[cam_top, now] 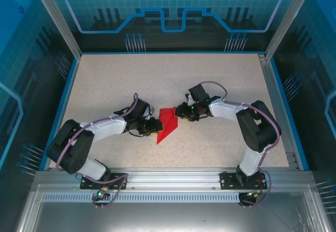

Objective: Fold a paper plane with a square sheet of paper (pick it up from the middle)
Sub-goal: Turn over the paper at the center of the table.

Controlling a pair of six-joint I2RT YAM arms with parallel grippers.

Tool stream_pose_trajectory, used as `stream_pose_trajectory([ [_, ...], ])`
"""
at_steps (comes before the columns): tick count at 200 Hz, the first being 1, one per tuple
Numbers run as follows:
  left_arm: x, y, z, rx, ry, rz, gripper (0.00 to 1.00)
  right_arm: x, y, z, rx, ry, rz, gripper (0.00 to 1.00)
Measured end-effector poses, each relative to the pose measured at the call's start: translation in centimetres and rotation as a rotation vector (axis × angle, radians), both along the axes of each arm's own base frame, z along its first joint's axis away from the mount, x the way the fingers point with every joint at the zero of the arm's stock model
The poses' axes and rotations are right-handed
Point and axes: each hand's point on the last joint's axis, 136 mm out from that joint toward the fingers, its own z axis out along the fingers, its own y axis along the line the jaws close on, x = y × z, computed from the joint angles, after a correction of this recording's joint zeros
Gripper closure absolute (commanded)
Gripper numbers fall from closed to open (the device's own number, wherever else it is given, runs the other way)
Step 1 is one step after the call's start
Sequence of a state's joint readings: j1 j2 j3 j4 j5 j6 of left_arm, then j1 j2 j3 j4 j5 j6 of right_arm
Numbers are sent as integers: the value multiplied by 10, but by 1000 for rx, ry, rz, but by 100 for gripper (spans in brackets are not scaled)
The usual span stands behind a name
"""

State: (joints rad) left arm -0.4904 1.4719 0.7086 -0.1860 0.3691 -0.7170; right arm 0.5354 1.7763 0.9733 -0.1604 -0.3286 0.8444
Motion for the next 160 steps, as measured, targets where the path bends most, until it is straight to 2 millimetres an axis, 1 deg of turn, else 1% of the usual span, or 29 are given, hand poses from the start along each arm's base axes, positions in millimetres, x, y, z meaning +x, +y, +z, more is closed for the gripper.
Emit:
stream_pose_trajectory([
  [14, 10, 6, 13, 12, -45, 11, 59, -13, 3, -8, -7, 36, 1, 57],
  [21, 15, 9, 16, 20, -56, 16, 59, -18, 5, -11, -9, 49, 0, 57],
  [35, 21, 13, 15, 38, -57, 20, 58, -23, 9, -13, -5, 59, -4, 57],
  [59, 27, 15, 4, 68, -26, 9, 58, -27, 15, -14, 2, 64, -16, 57],
  [79, 30, 12, -7, 83, 7, -7, 58, -28, 15, -15, 0, 68, -29, 58],
  [101, 34, 11, -13, 96, 20, -20, 58, -27, 15, -15, -5, 70, -41, 59],
  [134, 40, 8, -19, 107, 35, -30, 61, -27, 15, -16, -3, 78, -56, 60],
  [160, 40, 7, -28, 117, 60, -40, 65, -24, 17, -15, 17, 72, -71, 60],
])
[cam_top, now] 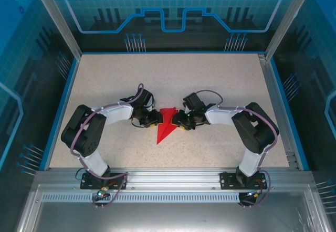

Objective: Fold a paper plane with a square sheet of paper (pick it up from the middle)
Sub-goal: Turn over the paper at the center of the table.

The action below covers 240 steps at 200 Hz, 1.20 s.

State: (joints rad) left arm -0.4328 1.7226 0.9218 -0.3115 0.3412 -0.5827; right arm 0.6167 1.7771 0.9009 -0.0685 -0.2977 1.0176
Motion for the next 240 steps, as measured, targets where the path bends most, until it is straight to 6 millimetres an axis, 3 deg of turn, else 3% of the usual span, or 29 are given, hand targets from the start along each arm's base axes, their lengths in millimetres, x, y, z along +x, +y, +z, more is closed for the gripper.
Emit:
stream_pose_trajectory([
  [129, -4, 1, -8, 10, 36, -10, 75, 11, 16, 9, 88, -39, 3, 56],
  [240, -4, 1, -8, 10, 40, -8, 76, 25, 35, 5, 129, -75, 20, 66],
])
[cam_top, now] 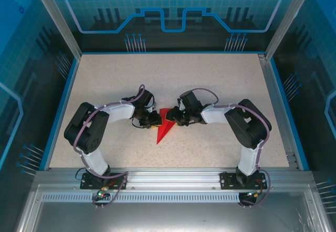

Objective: Fold a paper plane with a square sheet of paper (pick it up from the middle)
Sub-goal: Turn over the paper at the center of the table.

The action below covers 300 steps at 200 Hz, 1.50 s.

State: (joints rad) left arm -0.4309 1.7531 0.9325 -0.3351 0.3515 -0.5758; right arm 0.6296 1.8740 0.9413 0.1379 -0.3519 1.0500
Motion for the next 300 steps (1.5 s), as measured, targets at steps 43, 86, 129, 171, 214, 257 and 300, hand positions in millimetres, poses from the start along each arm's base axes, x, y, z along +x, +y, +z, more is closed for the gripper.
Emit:
stream_pose_trajectory([
  [43, -1, 0, -1, 0, 1, 1, 76, 4, 3, -7, -5, 0, 5, 74],
  [86, -6, 4, 1, 1, 0, 12, 75, 7, 6, -4, -2, -22, 24, 87],
  [129, -8, 11, 16, -4, -78, 43, 73, 9, 8, 2, -16, -46, 57, 92],
  [171, -1, 25, 51, 8, -236, 105, 74, 10, -5, 25, -111, -104, 91, 92],
  [214, -3, 50, 80, 41, -403, 184, 62, 19, -32, 83, -270, -241, 98, 91],
  [257, -7, 76, 97, 62, -525, 283, 45, 23, -65, 123, -509, -331, 88, 90],
  [300, -12, 94, 102, 64, -585, 353, 27, 16, -96, 141, -833, -351, 92, 90],
])
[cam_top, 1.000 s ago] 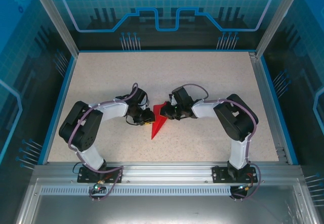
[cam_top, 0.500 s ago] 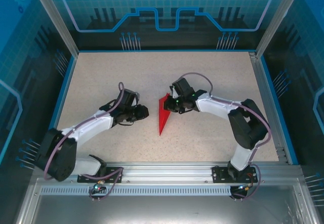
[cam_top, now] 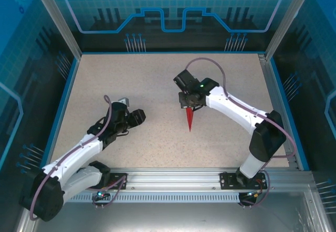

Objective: Fold a paper plane with a square sheet of paper (pick it up from the middle)
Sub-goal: Turn over the paper at the center of the table.

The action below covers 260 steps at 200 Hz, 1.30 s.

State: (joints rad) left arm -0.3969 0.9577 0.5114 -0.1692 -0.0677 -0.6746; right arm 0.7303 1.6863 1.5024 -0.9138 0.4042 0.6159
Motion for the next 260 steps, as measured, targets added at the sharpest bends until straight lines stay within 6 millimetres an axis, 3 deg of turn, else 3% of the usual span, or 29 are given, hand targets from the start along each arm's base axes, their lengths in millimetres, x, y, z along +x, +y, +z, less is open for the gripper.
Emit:
stream_pose_trajectory([
  [34, -3, 11, 4, 7, -37, 45, 18, 1, -1, -1, -271, -7, 17, 89],
  [86, -8, 26, 14, 3, -89, 113, 12, -1, 17, -45, -528, 93, 78, 88],
  [130, -18, 35, 2, 7, -62, 149, 12, 0, 45, -86, -502, 190, 80, 86],
  [196, -20, 36, 5, -1, -71, 153, 11, -10, 97, -132, -387, 297, 98, 79],
  [260, -20, 36, 4, -10, -62, 162, 10, -25, 134, -139, -198, 366, 163, 37],
])
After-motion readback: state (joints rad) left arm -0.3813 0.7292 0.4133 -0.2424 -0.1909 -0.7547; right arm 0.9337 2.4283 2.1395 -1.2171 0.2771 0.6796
